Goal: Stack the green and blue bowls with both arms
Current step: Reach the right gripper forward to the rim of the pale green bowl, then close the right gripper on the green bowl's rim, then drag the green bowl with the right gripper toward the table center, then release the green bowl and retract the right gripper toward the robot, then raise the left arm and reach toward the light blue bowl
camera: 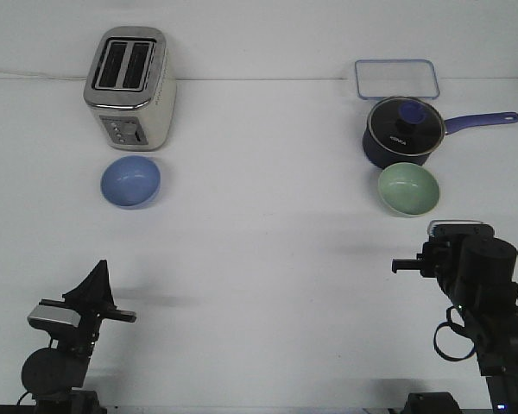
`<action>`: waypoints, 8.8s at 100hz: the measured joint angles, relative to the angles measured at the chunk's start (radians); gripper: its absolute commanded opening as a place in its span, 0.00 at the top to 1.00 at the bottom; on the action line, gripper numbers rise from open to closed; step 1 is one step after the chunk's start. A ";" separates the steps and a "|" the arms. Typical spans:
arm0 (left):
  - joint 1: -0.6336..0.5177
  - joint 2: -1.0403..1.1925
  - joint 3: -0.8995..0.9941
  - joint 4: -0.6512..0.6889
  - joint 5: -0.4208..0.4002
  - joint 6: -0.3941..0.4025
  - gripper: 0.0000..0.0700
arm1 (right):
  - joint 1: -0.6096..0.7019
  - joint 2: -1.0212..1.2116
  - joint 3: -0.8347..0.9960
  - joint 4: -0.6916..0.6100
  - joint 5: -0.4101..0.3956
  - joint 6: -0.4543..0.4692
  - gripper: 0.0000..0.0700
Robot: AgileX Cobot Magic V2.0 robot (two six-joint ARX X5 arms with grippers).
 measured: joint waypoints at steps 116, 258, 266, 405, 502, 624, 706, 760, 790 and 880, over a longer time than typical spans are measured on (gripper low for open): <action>0.000 0.000 0.000 0.000 0.000 0.000 0.99 | -0.071 0.194 0.129 -0.114 -0.006 0.005 0.47; 0.000 0.000 0.000 0.000 0.000 0.000 0.99 | -0.257 1.019 0.447 0.128 -0.136 -0.092 0.93; 0.000 0.000 0.000 0.000 0.000 0.000 0.99 | -0.257 1.019 0.447 0.132 -0.138 -0.091 1.00; 0.000 0.000 0.000 0.000 0.000 0.000 0.99 | 0.352 0.834 0.353 0.088 -0.397 0.056 1.00; 0.000 0.000 0.000 0.000 0.000 0.000 0.99 | 0.491 0.953 0.327 0.141 -0.359 0.137 1.00; 0.000 0.000 0.000 0.000 0.000 0.000 0.99 | 0.228 0.494 0.327 -0.009 -0.218 0.042 0.31; 0.000 0.000 0.000 -0.001 0.000 0.000 0.99 | 0.032 -0.069 -0.358 0.596 -0.188 -0.083 0.31; 0.000 0.000 0.000 -0.001 0.000 0.000 0.99 | 0.032 -0.177 -0.500 0.747 -0.187 -0.065 0.31; 0.000 0.000 0.000 -0.001 0.000 0.000 0.99 | 0.032 -0.177 -0.500 0.747 -0.187 -0.065 0.31; 0.000 0.255 0.413 -0.369 -0.011 -0.079 0.99 | 0.032 -0.177 -0.500 0.747 -0.187 -0.065 0.31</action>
